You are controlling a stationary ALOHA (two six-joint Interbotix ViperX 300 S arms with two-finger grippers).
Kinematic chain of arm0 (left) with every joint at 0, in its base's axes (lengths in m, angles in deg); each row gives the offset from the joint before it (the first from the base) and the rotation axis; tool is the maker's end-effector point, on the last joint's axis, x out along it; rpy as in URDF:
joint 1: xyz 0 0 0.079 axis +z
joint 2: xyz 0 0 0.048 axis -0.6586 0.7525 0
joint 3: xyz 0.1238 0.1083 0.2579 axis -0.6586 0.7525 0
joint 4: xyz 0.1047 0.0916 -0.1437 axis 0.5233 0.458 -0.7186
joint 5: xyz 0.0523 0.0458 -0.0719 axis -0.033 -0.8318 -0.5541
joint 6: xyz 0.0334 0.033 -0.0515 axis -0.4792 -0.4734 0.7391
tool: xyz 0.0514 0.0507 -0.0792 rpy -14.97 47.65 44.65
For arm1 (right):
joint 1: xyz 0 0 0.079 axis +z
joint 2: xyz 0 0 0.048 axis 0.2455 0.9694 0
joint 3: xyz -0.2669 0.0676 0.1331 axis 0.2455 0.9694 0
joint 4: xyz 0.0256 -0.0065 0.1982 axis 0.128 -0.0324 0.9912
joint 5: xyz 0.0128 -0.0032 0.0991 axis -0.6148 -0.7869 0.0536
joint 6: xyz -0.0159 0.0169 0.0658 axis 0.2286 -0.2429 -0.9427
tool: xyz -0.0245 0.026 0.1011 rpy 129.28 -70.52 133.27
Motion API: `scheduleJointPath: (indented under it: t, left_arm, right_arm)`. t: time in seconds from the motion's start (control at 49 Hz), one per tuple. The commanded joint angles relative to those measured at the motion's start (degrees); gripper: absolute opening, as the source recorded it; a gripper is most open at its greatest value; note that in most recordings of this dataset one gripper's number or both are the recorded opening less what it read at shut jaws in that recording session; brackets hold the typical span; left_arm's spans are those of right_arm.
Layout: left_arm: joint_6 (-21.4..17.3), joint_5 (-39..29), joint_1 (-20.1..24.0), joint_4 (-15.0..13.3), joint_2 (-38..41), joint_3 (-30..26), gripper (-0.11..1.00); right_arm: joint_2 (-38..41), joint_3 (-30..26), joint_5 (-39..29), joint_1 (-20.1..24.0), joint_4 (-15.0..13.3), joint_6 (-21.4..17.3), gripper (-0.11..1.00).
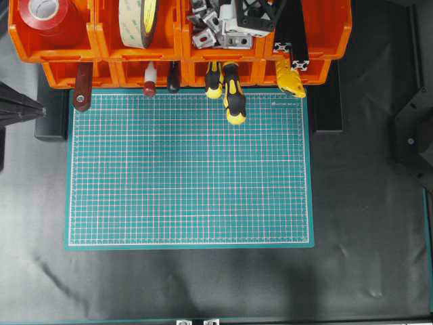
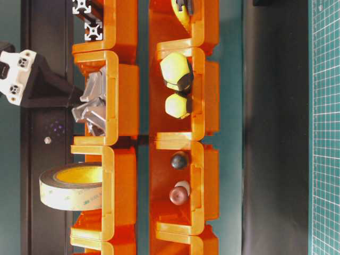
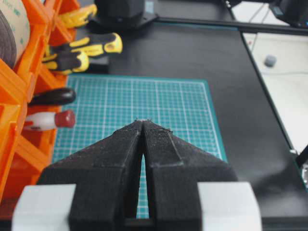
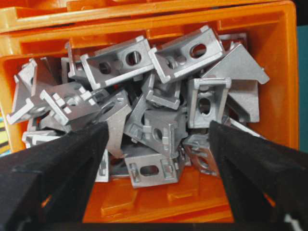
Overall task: Pick corner brachets from container rack with right arm.
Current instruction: 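Lower the open right gripper into the bracket bin, then close the right gripper on one silver corner bracket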
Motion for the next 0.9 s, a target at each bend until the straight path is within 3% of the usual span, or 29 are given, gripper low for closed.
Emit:
scheduleJointPath:
  t: [0.0,0.326,0.388,0.53,0.877]
  left_arm:
    - [0.26,0.26,-0.09,0.18,0.35,-1.23,0.0]
    - [0.26,0.26,0.09,0.18,0.35,-0.97,0.0]
    - [0.26,0.26,0.09,0.18,0.26,-1.05,0.0]
    - [0.26,0.26,0.09,0.18,0.35,-0.97,0.0]
    - [0.26,0.26,0.35,0.18,0.35,-0.97,0.0]
  right_arm:
    - [0.0,-0.26,-1.05,-0.97,-0.53,0.62,0.78]
    - [0.18,-0.35,-1.14,-1.14,-0.53,0.7,0.65]
    - [0.18,-0.35,-1.41,-1.05,-0.53,0.7,0.55]
    - [0.0,-0.35,-1.23,-0.44,-0.53,0.62,0.21]
    - [-0.53,-3.34,-0.62,0.62,-0.53,0.26,0.21]
